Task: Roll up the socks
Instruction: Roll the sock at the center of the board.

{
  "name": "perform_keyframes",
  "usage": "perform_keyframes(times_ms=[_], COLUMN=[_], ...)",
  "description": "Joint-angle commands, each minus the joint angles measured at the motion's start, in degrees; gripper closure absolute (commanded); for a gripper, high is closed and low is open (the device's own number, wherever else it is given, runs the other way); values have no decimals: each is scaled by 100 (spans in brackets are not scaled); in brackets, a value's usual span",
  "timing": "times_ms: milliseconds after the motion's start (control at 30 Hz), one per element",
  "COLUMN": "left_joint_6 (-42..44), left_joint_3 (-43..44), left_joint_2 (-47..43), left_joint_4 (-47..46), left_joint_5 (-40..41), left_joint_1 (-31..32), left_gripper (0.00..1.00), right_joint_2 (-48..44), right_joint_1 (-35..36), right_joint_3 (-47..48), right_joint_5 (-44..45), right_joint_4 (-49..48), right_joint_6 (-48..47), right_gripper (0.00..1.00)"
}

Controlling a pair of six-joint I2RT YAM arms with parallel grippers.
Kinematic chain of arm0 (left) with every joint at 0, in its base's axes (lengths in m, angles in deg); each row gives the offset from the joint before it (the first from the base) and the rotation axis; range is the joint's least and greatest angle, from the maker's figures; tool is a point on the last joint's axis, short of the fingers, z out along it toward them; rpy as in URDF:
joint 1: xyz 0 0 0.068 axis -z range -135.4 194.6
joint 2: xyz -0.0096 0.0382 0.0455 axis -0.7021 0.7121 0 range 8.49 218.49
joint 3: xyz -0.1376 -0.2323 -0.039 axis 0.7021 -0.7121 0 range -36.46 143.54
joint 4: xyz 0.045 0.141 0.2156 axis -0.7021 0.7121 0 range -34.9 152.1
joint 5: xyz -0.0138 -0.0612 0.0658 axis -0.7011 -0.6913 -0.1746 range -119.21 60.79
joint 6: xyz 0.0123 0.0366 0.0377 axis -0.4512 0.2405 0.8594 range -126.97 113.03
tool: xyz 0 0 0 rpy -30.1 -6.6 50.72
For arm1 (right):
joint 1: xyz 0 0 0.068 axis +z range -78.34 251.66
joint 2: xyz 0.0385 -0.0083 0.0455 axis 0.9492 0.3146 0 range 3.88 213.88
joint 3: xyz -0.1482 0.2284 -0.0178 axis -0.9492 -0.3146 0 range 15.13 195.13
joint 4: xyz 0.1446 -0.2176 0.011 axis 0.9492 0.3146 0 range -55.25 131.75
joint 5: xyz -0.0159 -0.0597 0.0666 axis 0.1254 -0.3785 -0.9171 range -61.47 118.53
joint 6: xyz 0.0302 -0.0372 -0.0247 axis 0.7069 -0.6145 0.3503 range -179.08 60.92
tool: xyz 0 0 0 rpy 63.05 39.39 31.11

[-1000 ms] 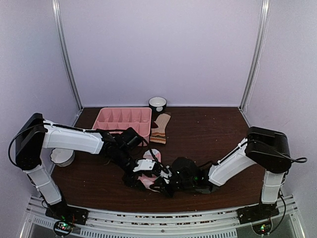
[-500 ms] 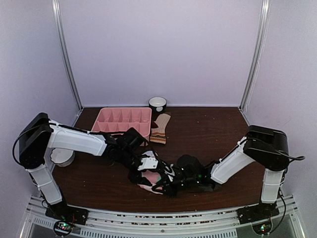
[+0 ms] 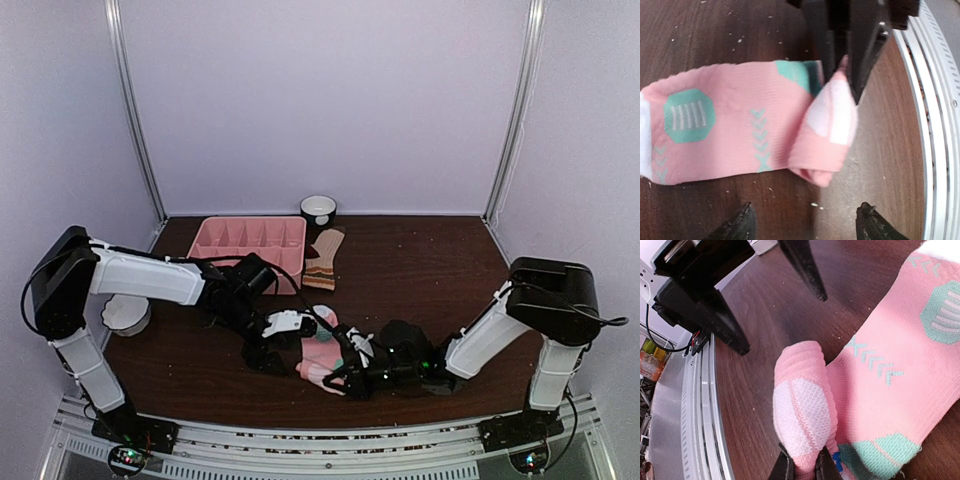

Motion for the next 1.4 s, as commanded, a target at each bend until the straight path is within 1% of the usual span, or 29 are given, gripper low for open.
perform_keyframes(times_ms=[0, 100, 267, 367, 567, 633, 767, 867, 967, 1033, 1100, 1233, 1300, 1367], left_joint_6=[-483, -575, -659, -618, -404, -390, -378, -406, -417, -285, -63, 682, 941, 1055], left_joint_3=[650, 1157, 1887, 2130, 2589, 2624, 2416, 2211, 2045, 1905, 1698, 1198, 902, 653], left_joint_2=[584, 1004, 1551, 1830, 2449, 2480, 2231, 1865, 1442, 1086, 723, 303, 232, 225], left_joint_4=[46, 196, 305, 370, 566, 556, 434, 310, 267, 313, 421, 970, 1134, 1138], left_joint_5=[-159, -249, -290, -179, 78, 81, -47, -177, -223, -228, -296, -524, -643, -547], left_joint_1=[-190, -217, -210, -204, -208, -208, -222, -297, -370, -422, -467, -466, -412, -201], left_gripper=[31, 33, 35, 37, 38, 38, 36, 32, 25, 21, 19, 20, 22, 28], right_joint_2=[-1, -64, 60, 109, 306, 427, 618, 871, 1099, 1179, 1203, 1297, 1356, 1407], right_joint_1=[209, 390, 519, 524, 524, 522, 497, 455, 401, 358, 303, 170, 126, 106], right_joint_3=[-464, -410, -290, -177, 283, 399, 279, 249, 247, 179, 97, 20, 17, 85], right_joint_5=[637, 726, 718, 681, 551, 494, 393, 261, 112, 83, 68, -57, -123, -204], right_joint_4=[1980, 2179, 2173, 2173, 2628, 2736, 2520, 2459, 2447, 2357, 2256, 2161, 2149, 2148], right_joint_6=[311, 315, 438, 469, 431, 490, 816, 1093, 1301, 1412, 1529, 1712, 1808, 1854], right_gripper=[95, 95, 95, 96, 95, 96, 96, 96, 97, 97, 98, 98, 98, 98])
